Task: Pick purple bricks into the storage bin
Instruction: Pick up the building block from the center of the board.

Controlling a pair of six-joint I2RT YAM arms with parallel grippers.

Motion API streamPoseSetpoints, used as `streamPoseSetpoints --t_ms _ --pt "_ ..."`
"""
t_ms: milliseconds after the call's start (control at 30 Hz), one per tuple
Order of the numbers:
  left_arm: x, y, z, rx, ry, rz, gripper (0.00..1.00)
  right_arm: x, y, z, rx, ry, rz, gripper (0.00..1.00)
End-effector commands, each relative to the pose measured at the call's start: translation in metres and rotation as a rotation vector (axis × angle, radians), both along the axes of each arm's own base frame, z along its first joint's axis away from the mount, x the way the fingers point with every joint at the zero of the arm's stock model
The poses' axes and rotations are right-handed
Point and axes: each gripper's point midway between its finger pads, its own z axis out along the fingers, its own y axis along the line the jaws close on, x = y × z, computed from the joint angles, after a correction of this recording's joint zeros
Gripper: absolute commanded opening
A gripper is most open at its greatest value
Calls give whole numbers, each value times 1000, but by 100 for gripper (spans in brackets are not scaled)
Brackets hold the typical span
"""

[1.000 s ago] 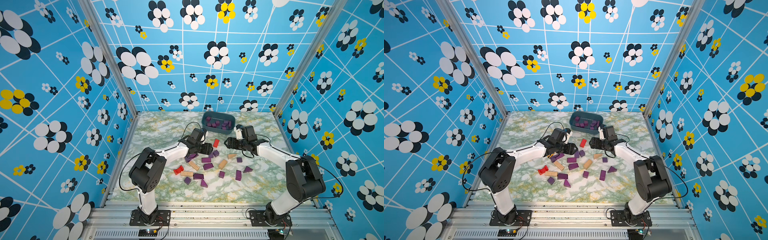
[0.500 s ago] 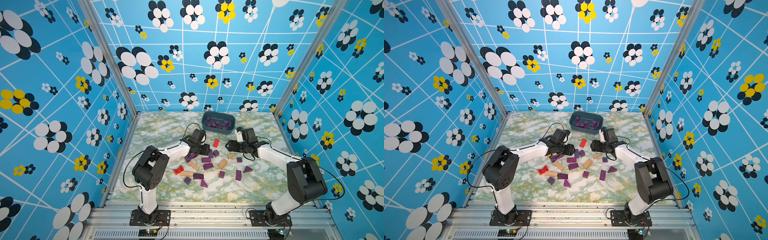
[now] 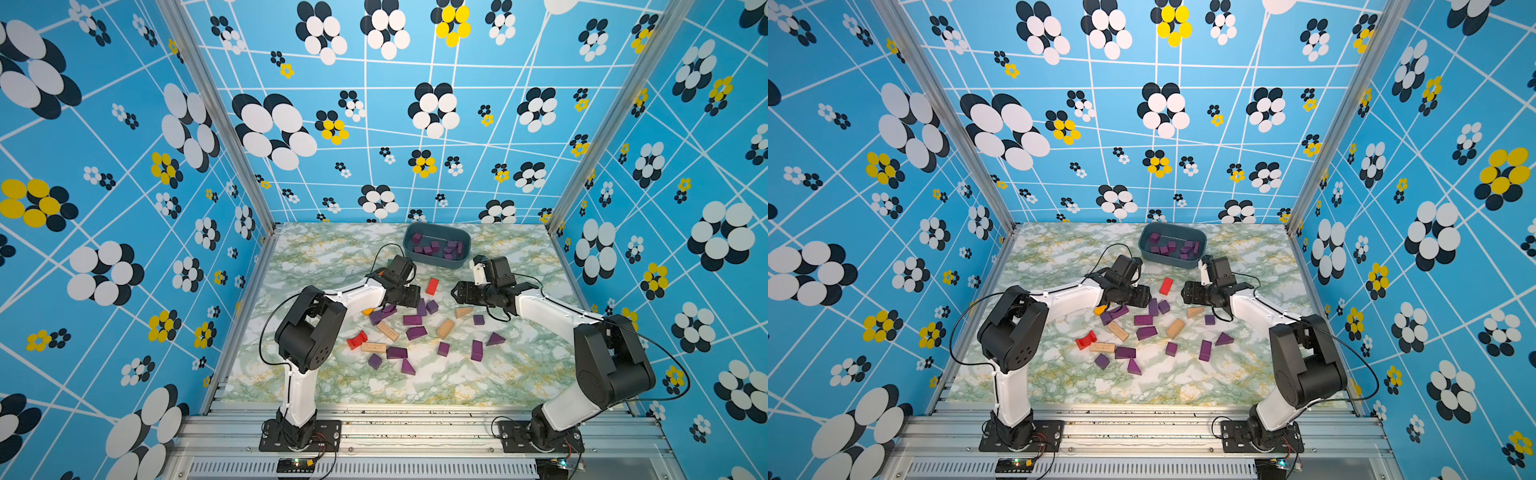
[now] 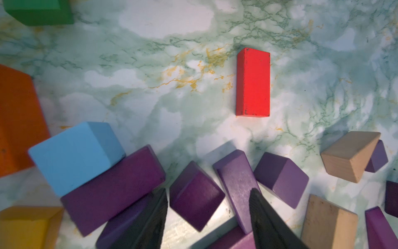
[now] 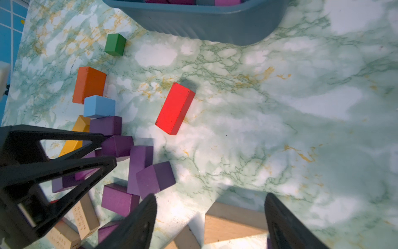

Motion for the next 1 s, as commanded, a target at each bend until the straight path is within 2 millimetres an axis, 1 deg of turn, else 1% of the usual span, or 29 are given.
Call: streamPoseSetpoints --t_ms 0,133,367,433,533,667,800,967 --pt "4 2 -6 35 12 -3 60 -5 -6 2 -27 2 0 81" --pt "5 1 -10 37 14 -5 60 -6 -9 0 -30 6 -7 81" --pt "6 -5 -13 29 14 -41 49 -7 -10 -6 -26 23 -14 80" --pt "6 -5 -12 30 10 -48 45 -7 -10 -5 -25 22 -17 81" --pt "7 -6 -9 29 1 -61 32 -6 -13 -5 -26 22 -25 81" --pt "8 -6 -2 35 -19 -74 28 -6 -17 -6 -14 26 -44 81" --pt "10 -5 7 39 -43 -82 27 -6 -21 -6 -13 26 -56 81" --pt "8 -3 7 50 -47 -84 25 -4 -22 -5 -6 24 -62 81"
